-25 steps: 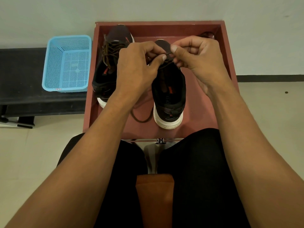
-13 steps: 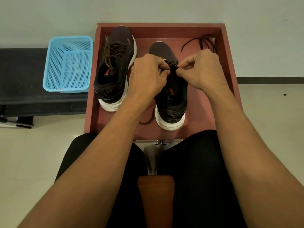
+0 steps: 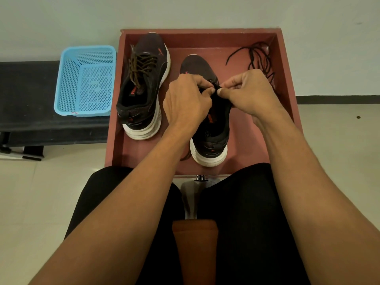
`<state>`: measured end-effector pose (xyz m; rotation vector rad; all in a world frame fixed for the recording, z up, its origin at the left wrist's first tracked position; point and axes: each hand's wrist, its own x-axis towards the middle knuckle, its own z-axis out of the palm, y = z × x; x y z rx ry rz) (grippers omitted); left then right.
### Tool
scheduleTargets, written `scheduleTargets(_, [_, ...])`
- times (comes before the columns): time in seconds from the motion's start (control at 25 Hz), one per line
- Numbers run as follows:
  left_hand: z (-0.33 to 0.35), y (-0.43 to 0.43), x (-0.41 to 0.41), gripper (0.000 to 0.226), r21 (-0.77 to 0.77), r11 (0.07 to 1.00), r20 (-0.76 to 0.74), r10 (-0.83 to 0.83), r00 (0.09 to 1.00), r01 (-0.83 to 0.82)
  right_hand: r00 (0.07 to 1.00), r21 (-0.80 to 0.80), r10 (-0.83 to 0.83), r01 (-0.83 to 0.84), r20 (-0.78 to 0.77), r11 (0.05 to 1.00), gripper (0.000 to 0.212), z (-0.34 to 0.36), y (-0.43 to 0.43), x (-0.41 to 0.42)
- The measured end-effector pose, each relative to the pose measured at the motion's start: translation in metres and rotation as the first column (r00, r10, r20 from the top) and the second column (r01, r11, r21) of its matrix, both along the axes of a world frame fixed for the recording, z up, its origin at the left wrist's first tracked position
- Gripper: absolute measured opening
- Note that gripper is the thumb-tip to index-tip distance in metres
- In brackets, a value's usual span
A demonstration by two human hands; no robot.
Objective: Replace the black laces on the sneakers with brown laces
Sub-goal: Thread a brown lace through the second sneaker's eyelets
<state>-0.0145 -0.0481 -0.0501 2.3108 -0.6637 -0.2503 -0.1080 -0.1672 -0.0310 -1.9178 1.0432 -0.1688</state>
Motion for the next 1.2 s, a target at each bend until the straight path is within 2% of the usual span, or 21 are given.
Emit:
scheduleTargets(0.2, [0.0, 0.002, -0.004, 0.009, 0.08, 0.996, 0.077, -0.045, 0.996, 0.039, 1.0, 0.002, -0.02, 0.019, 0.022, 1.0, 0.011, -0.002, 0.0, 0.0])
scheduleTargets(0.32, [-0.001, 0.003, -0.006, 0.011, 0.127, 0.989, 0.12, -0.096, 0.988, 0.08, 0.999, -0.051, -0.021, 0.022, 0.026, 0.998, 0.007, -0.001, 0.001, 0.0])
scheduleTargets(0.56, [0.001, 0.003, -0.001, 0.005, -0.017, 0.999, 0.0, 0.041, 0.999, -0.041, 1.0, -0.025, -0.003, 0.003, 0.027, 1.0, 0.012, 0.003, 0.004, 0.0])
scheduleTargets(0.68, [0.0, 0.002, -0.003, 0.004, -0.036, 0.999, 0.009, 0.035, 0.999, -0.034, 1.0, -0.049, 0.006, -0.005, 0.016, 0.999, 0.013, 0.003, 0.005, 0.001])
scheduleTargets(1.04, [0.001, 0.002, -0.004, 0.006, 0.025, 0.999, 0.025, 0.045, 0.999, -0.045, 0.998, -0.097, 0.02, -0.025, -0.051, 0.995, 0.025, 0.004, 0.01, 0.005])
scheduleTargets(1.2, [0.001, 0.003, -0.003, 0.007, 0.027, 0.998, 0.015, 0.049, 0.999, -0.049, 0.998, -0.087, 0.025, -0.03, -0.052, 0.996, 0.021, 0.002, 0.011, 0.006])
